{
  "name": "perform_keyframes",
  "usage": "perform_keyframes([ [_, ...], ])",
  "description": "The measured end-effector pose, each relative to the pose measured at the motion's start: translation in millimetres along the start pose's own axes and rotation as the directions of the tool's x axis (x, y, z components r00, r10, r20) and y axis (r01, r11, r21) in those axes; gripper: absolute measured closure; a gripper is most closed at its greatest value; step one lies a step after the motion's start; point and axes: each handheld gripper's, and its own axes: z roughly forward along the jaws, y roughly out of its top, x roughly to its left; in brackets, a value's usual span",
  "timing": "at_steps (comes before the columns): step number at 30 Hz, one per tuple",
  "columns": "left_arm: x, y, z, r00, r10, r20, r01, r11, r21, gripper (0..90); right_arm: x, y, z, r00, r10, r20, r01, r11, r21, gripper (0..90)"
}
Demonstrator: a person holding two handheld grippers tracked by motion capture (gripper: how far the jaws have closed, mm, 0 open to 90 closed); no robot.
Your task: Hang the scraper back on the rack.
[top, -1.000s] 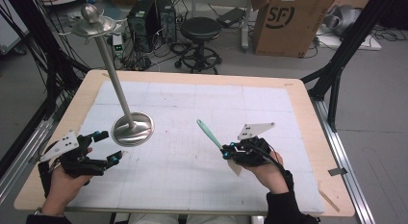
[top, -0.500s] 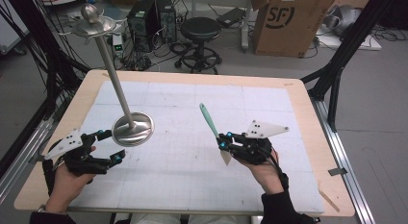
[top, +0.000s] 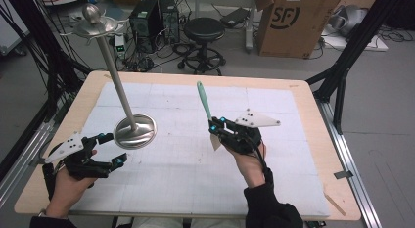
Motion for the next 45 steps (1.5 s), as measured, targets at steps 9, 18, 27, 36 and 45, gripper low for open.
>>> perform_keyframes([
  [9,-1.3,-5.4,-0.8,1.0,-0.004,-0.003,0.004,0.9999,0.013,6.0,10.7,25.2,31.8,0.9993,-0.02,-0.03,0.019,0.999,-0.032,80.5],
  [18,-3.7,-8.3,-2.5,1.0,0.003,-0.005,-0.003,0.9995,0.031,6.0,26.3,57.5,58.4,0.9935,-0.04,-0.107,0.033,0.997,-0.074,80.5],
  [27,-2.3,-9.4,-6.2,0.9999,-0.001,-0.011,0.002,0.9997,0.026,6.0,39.6,87.7,79.9,0.9866,-0.063,-0.15,0.048,0.993,-0.104,80.5],
  [36,-1.1,-10.2,-10.3,0.9999,-0.007,-0.016,0.007,0.9997,0.021,6.0,52.9,108.5,96.8,0.9797,-0.091,-0.179,0.07,0.99,-0.122,80.5],
  [45,0.1,-11.2,-14.8,0.9996,-0.012,-0.027,0.013,0.9998,0.018,6.0,55.6,112.7,108.8,0.9793,-0.086,-0.183,0.065,0.991,-0.117,80.5],
])
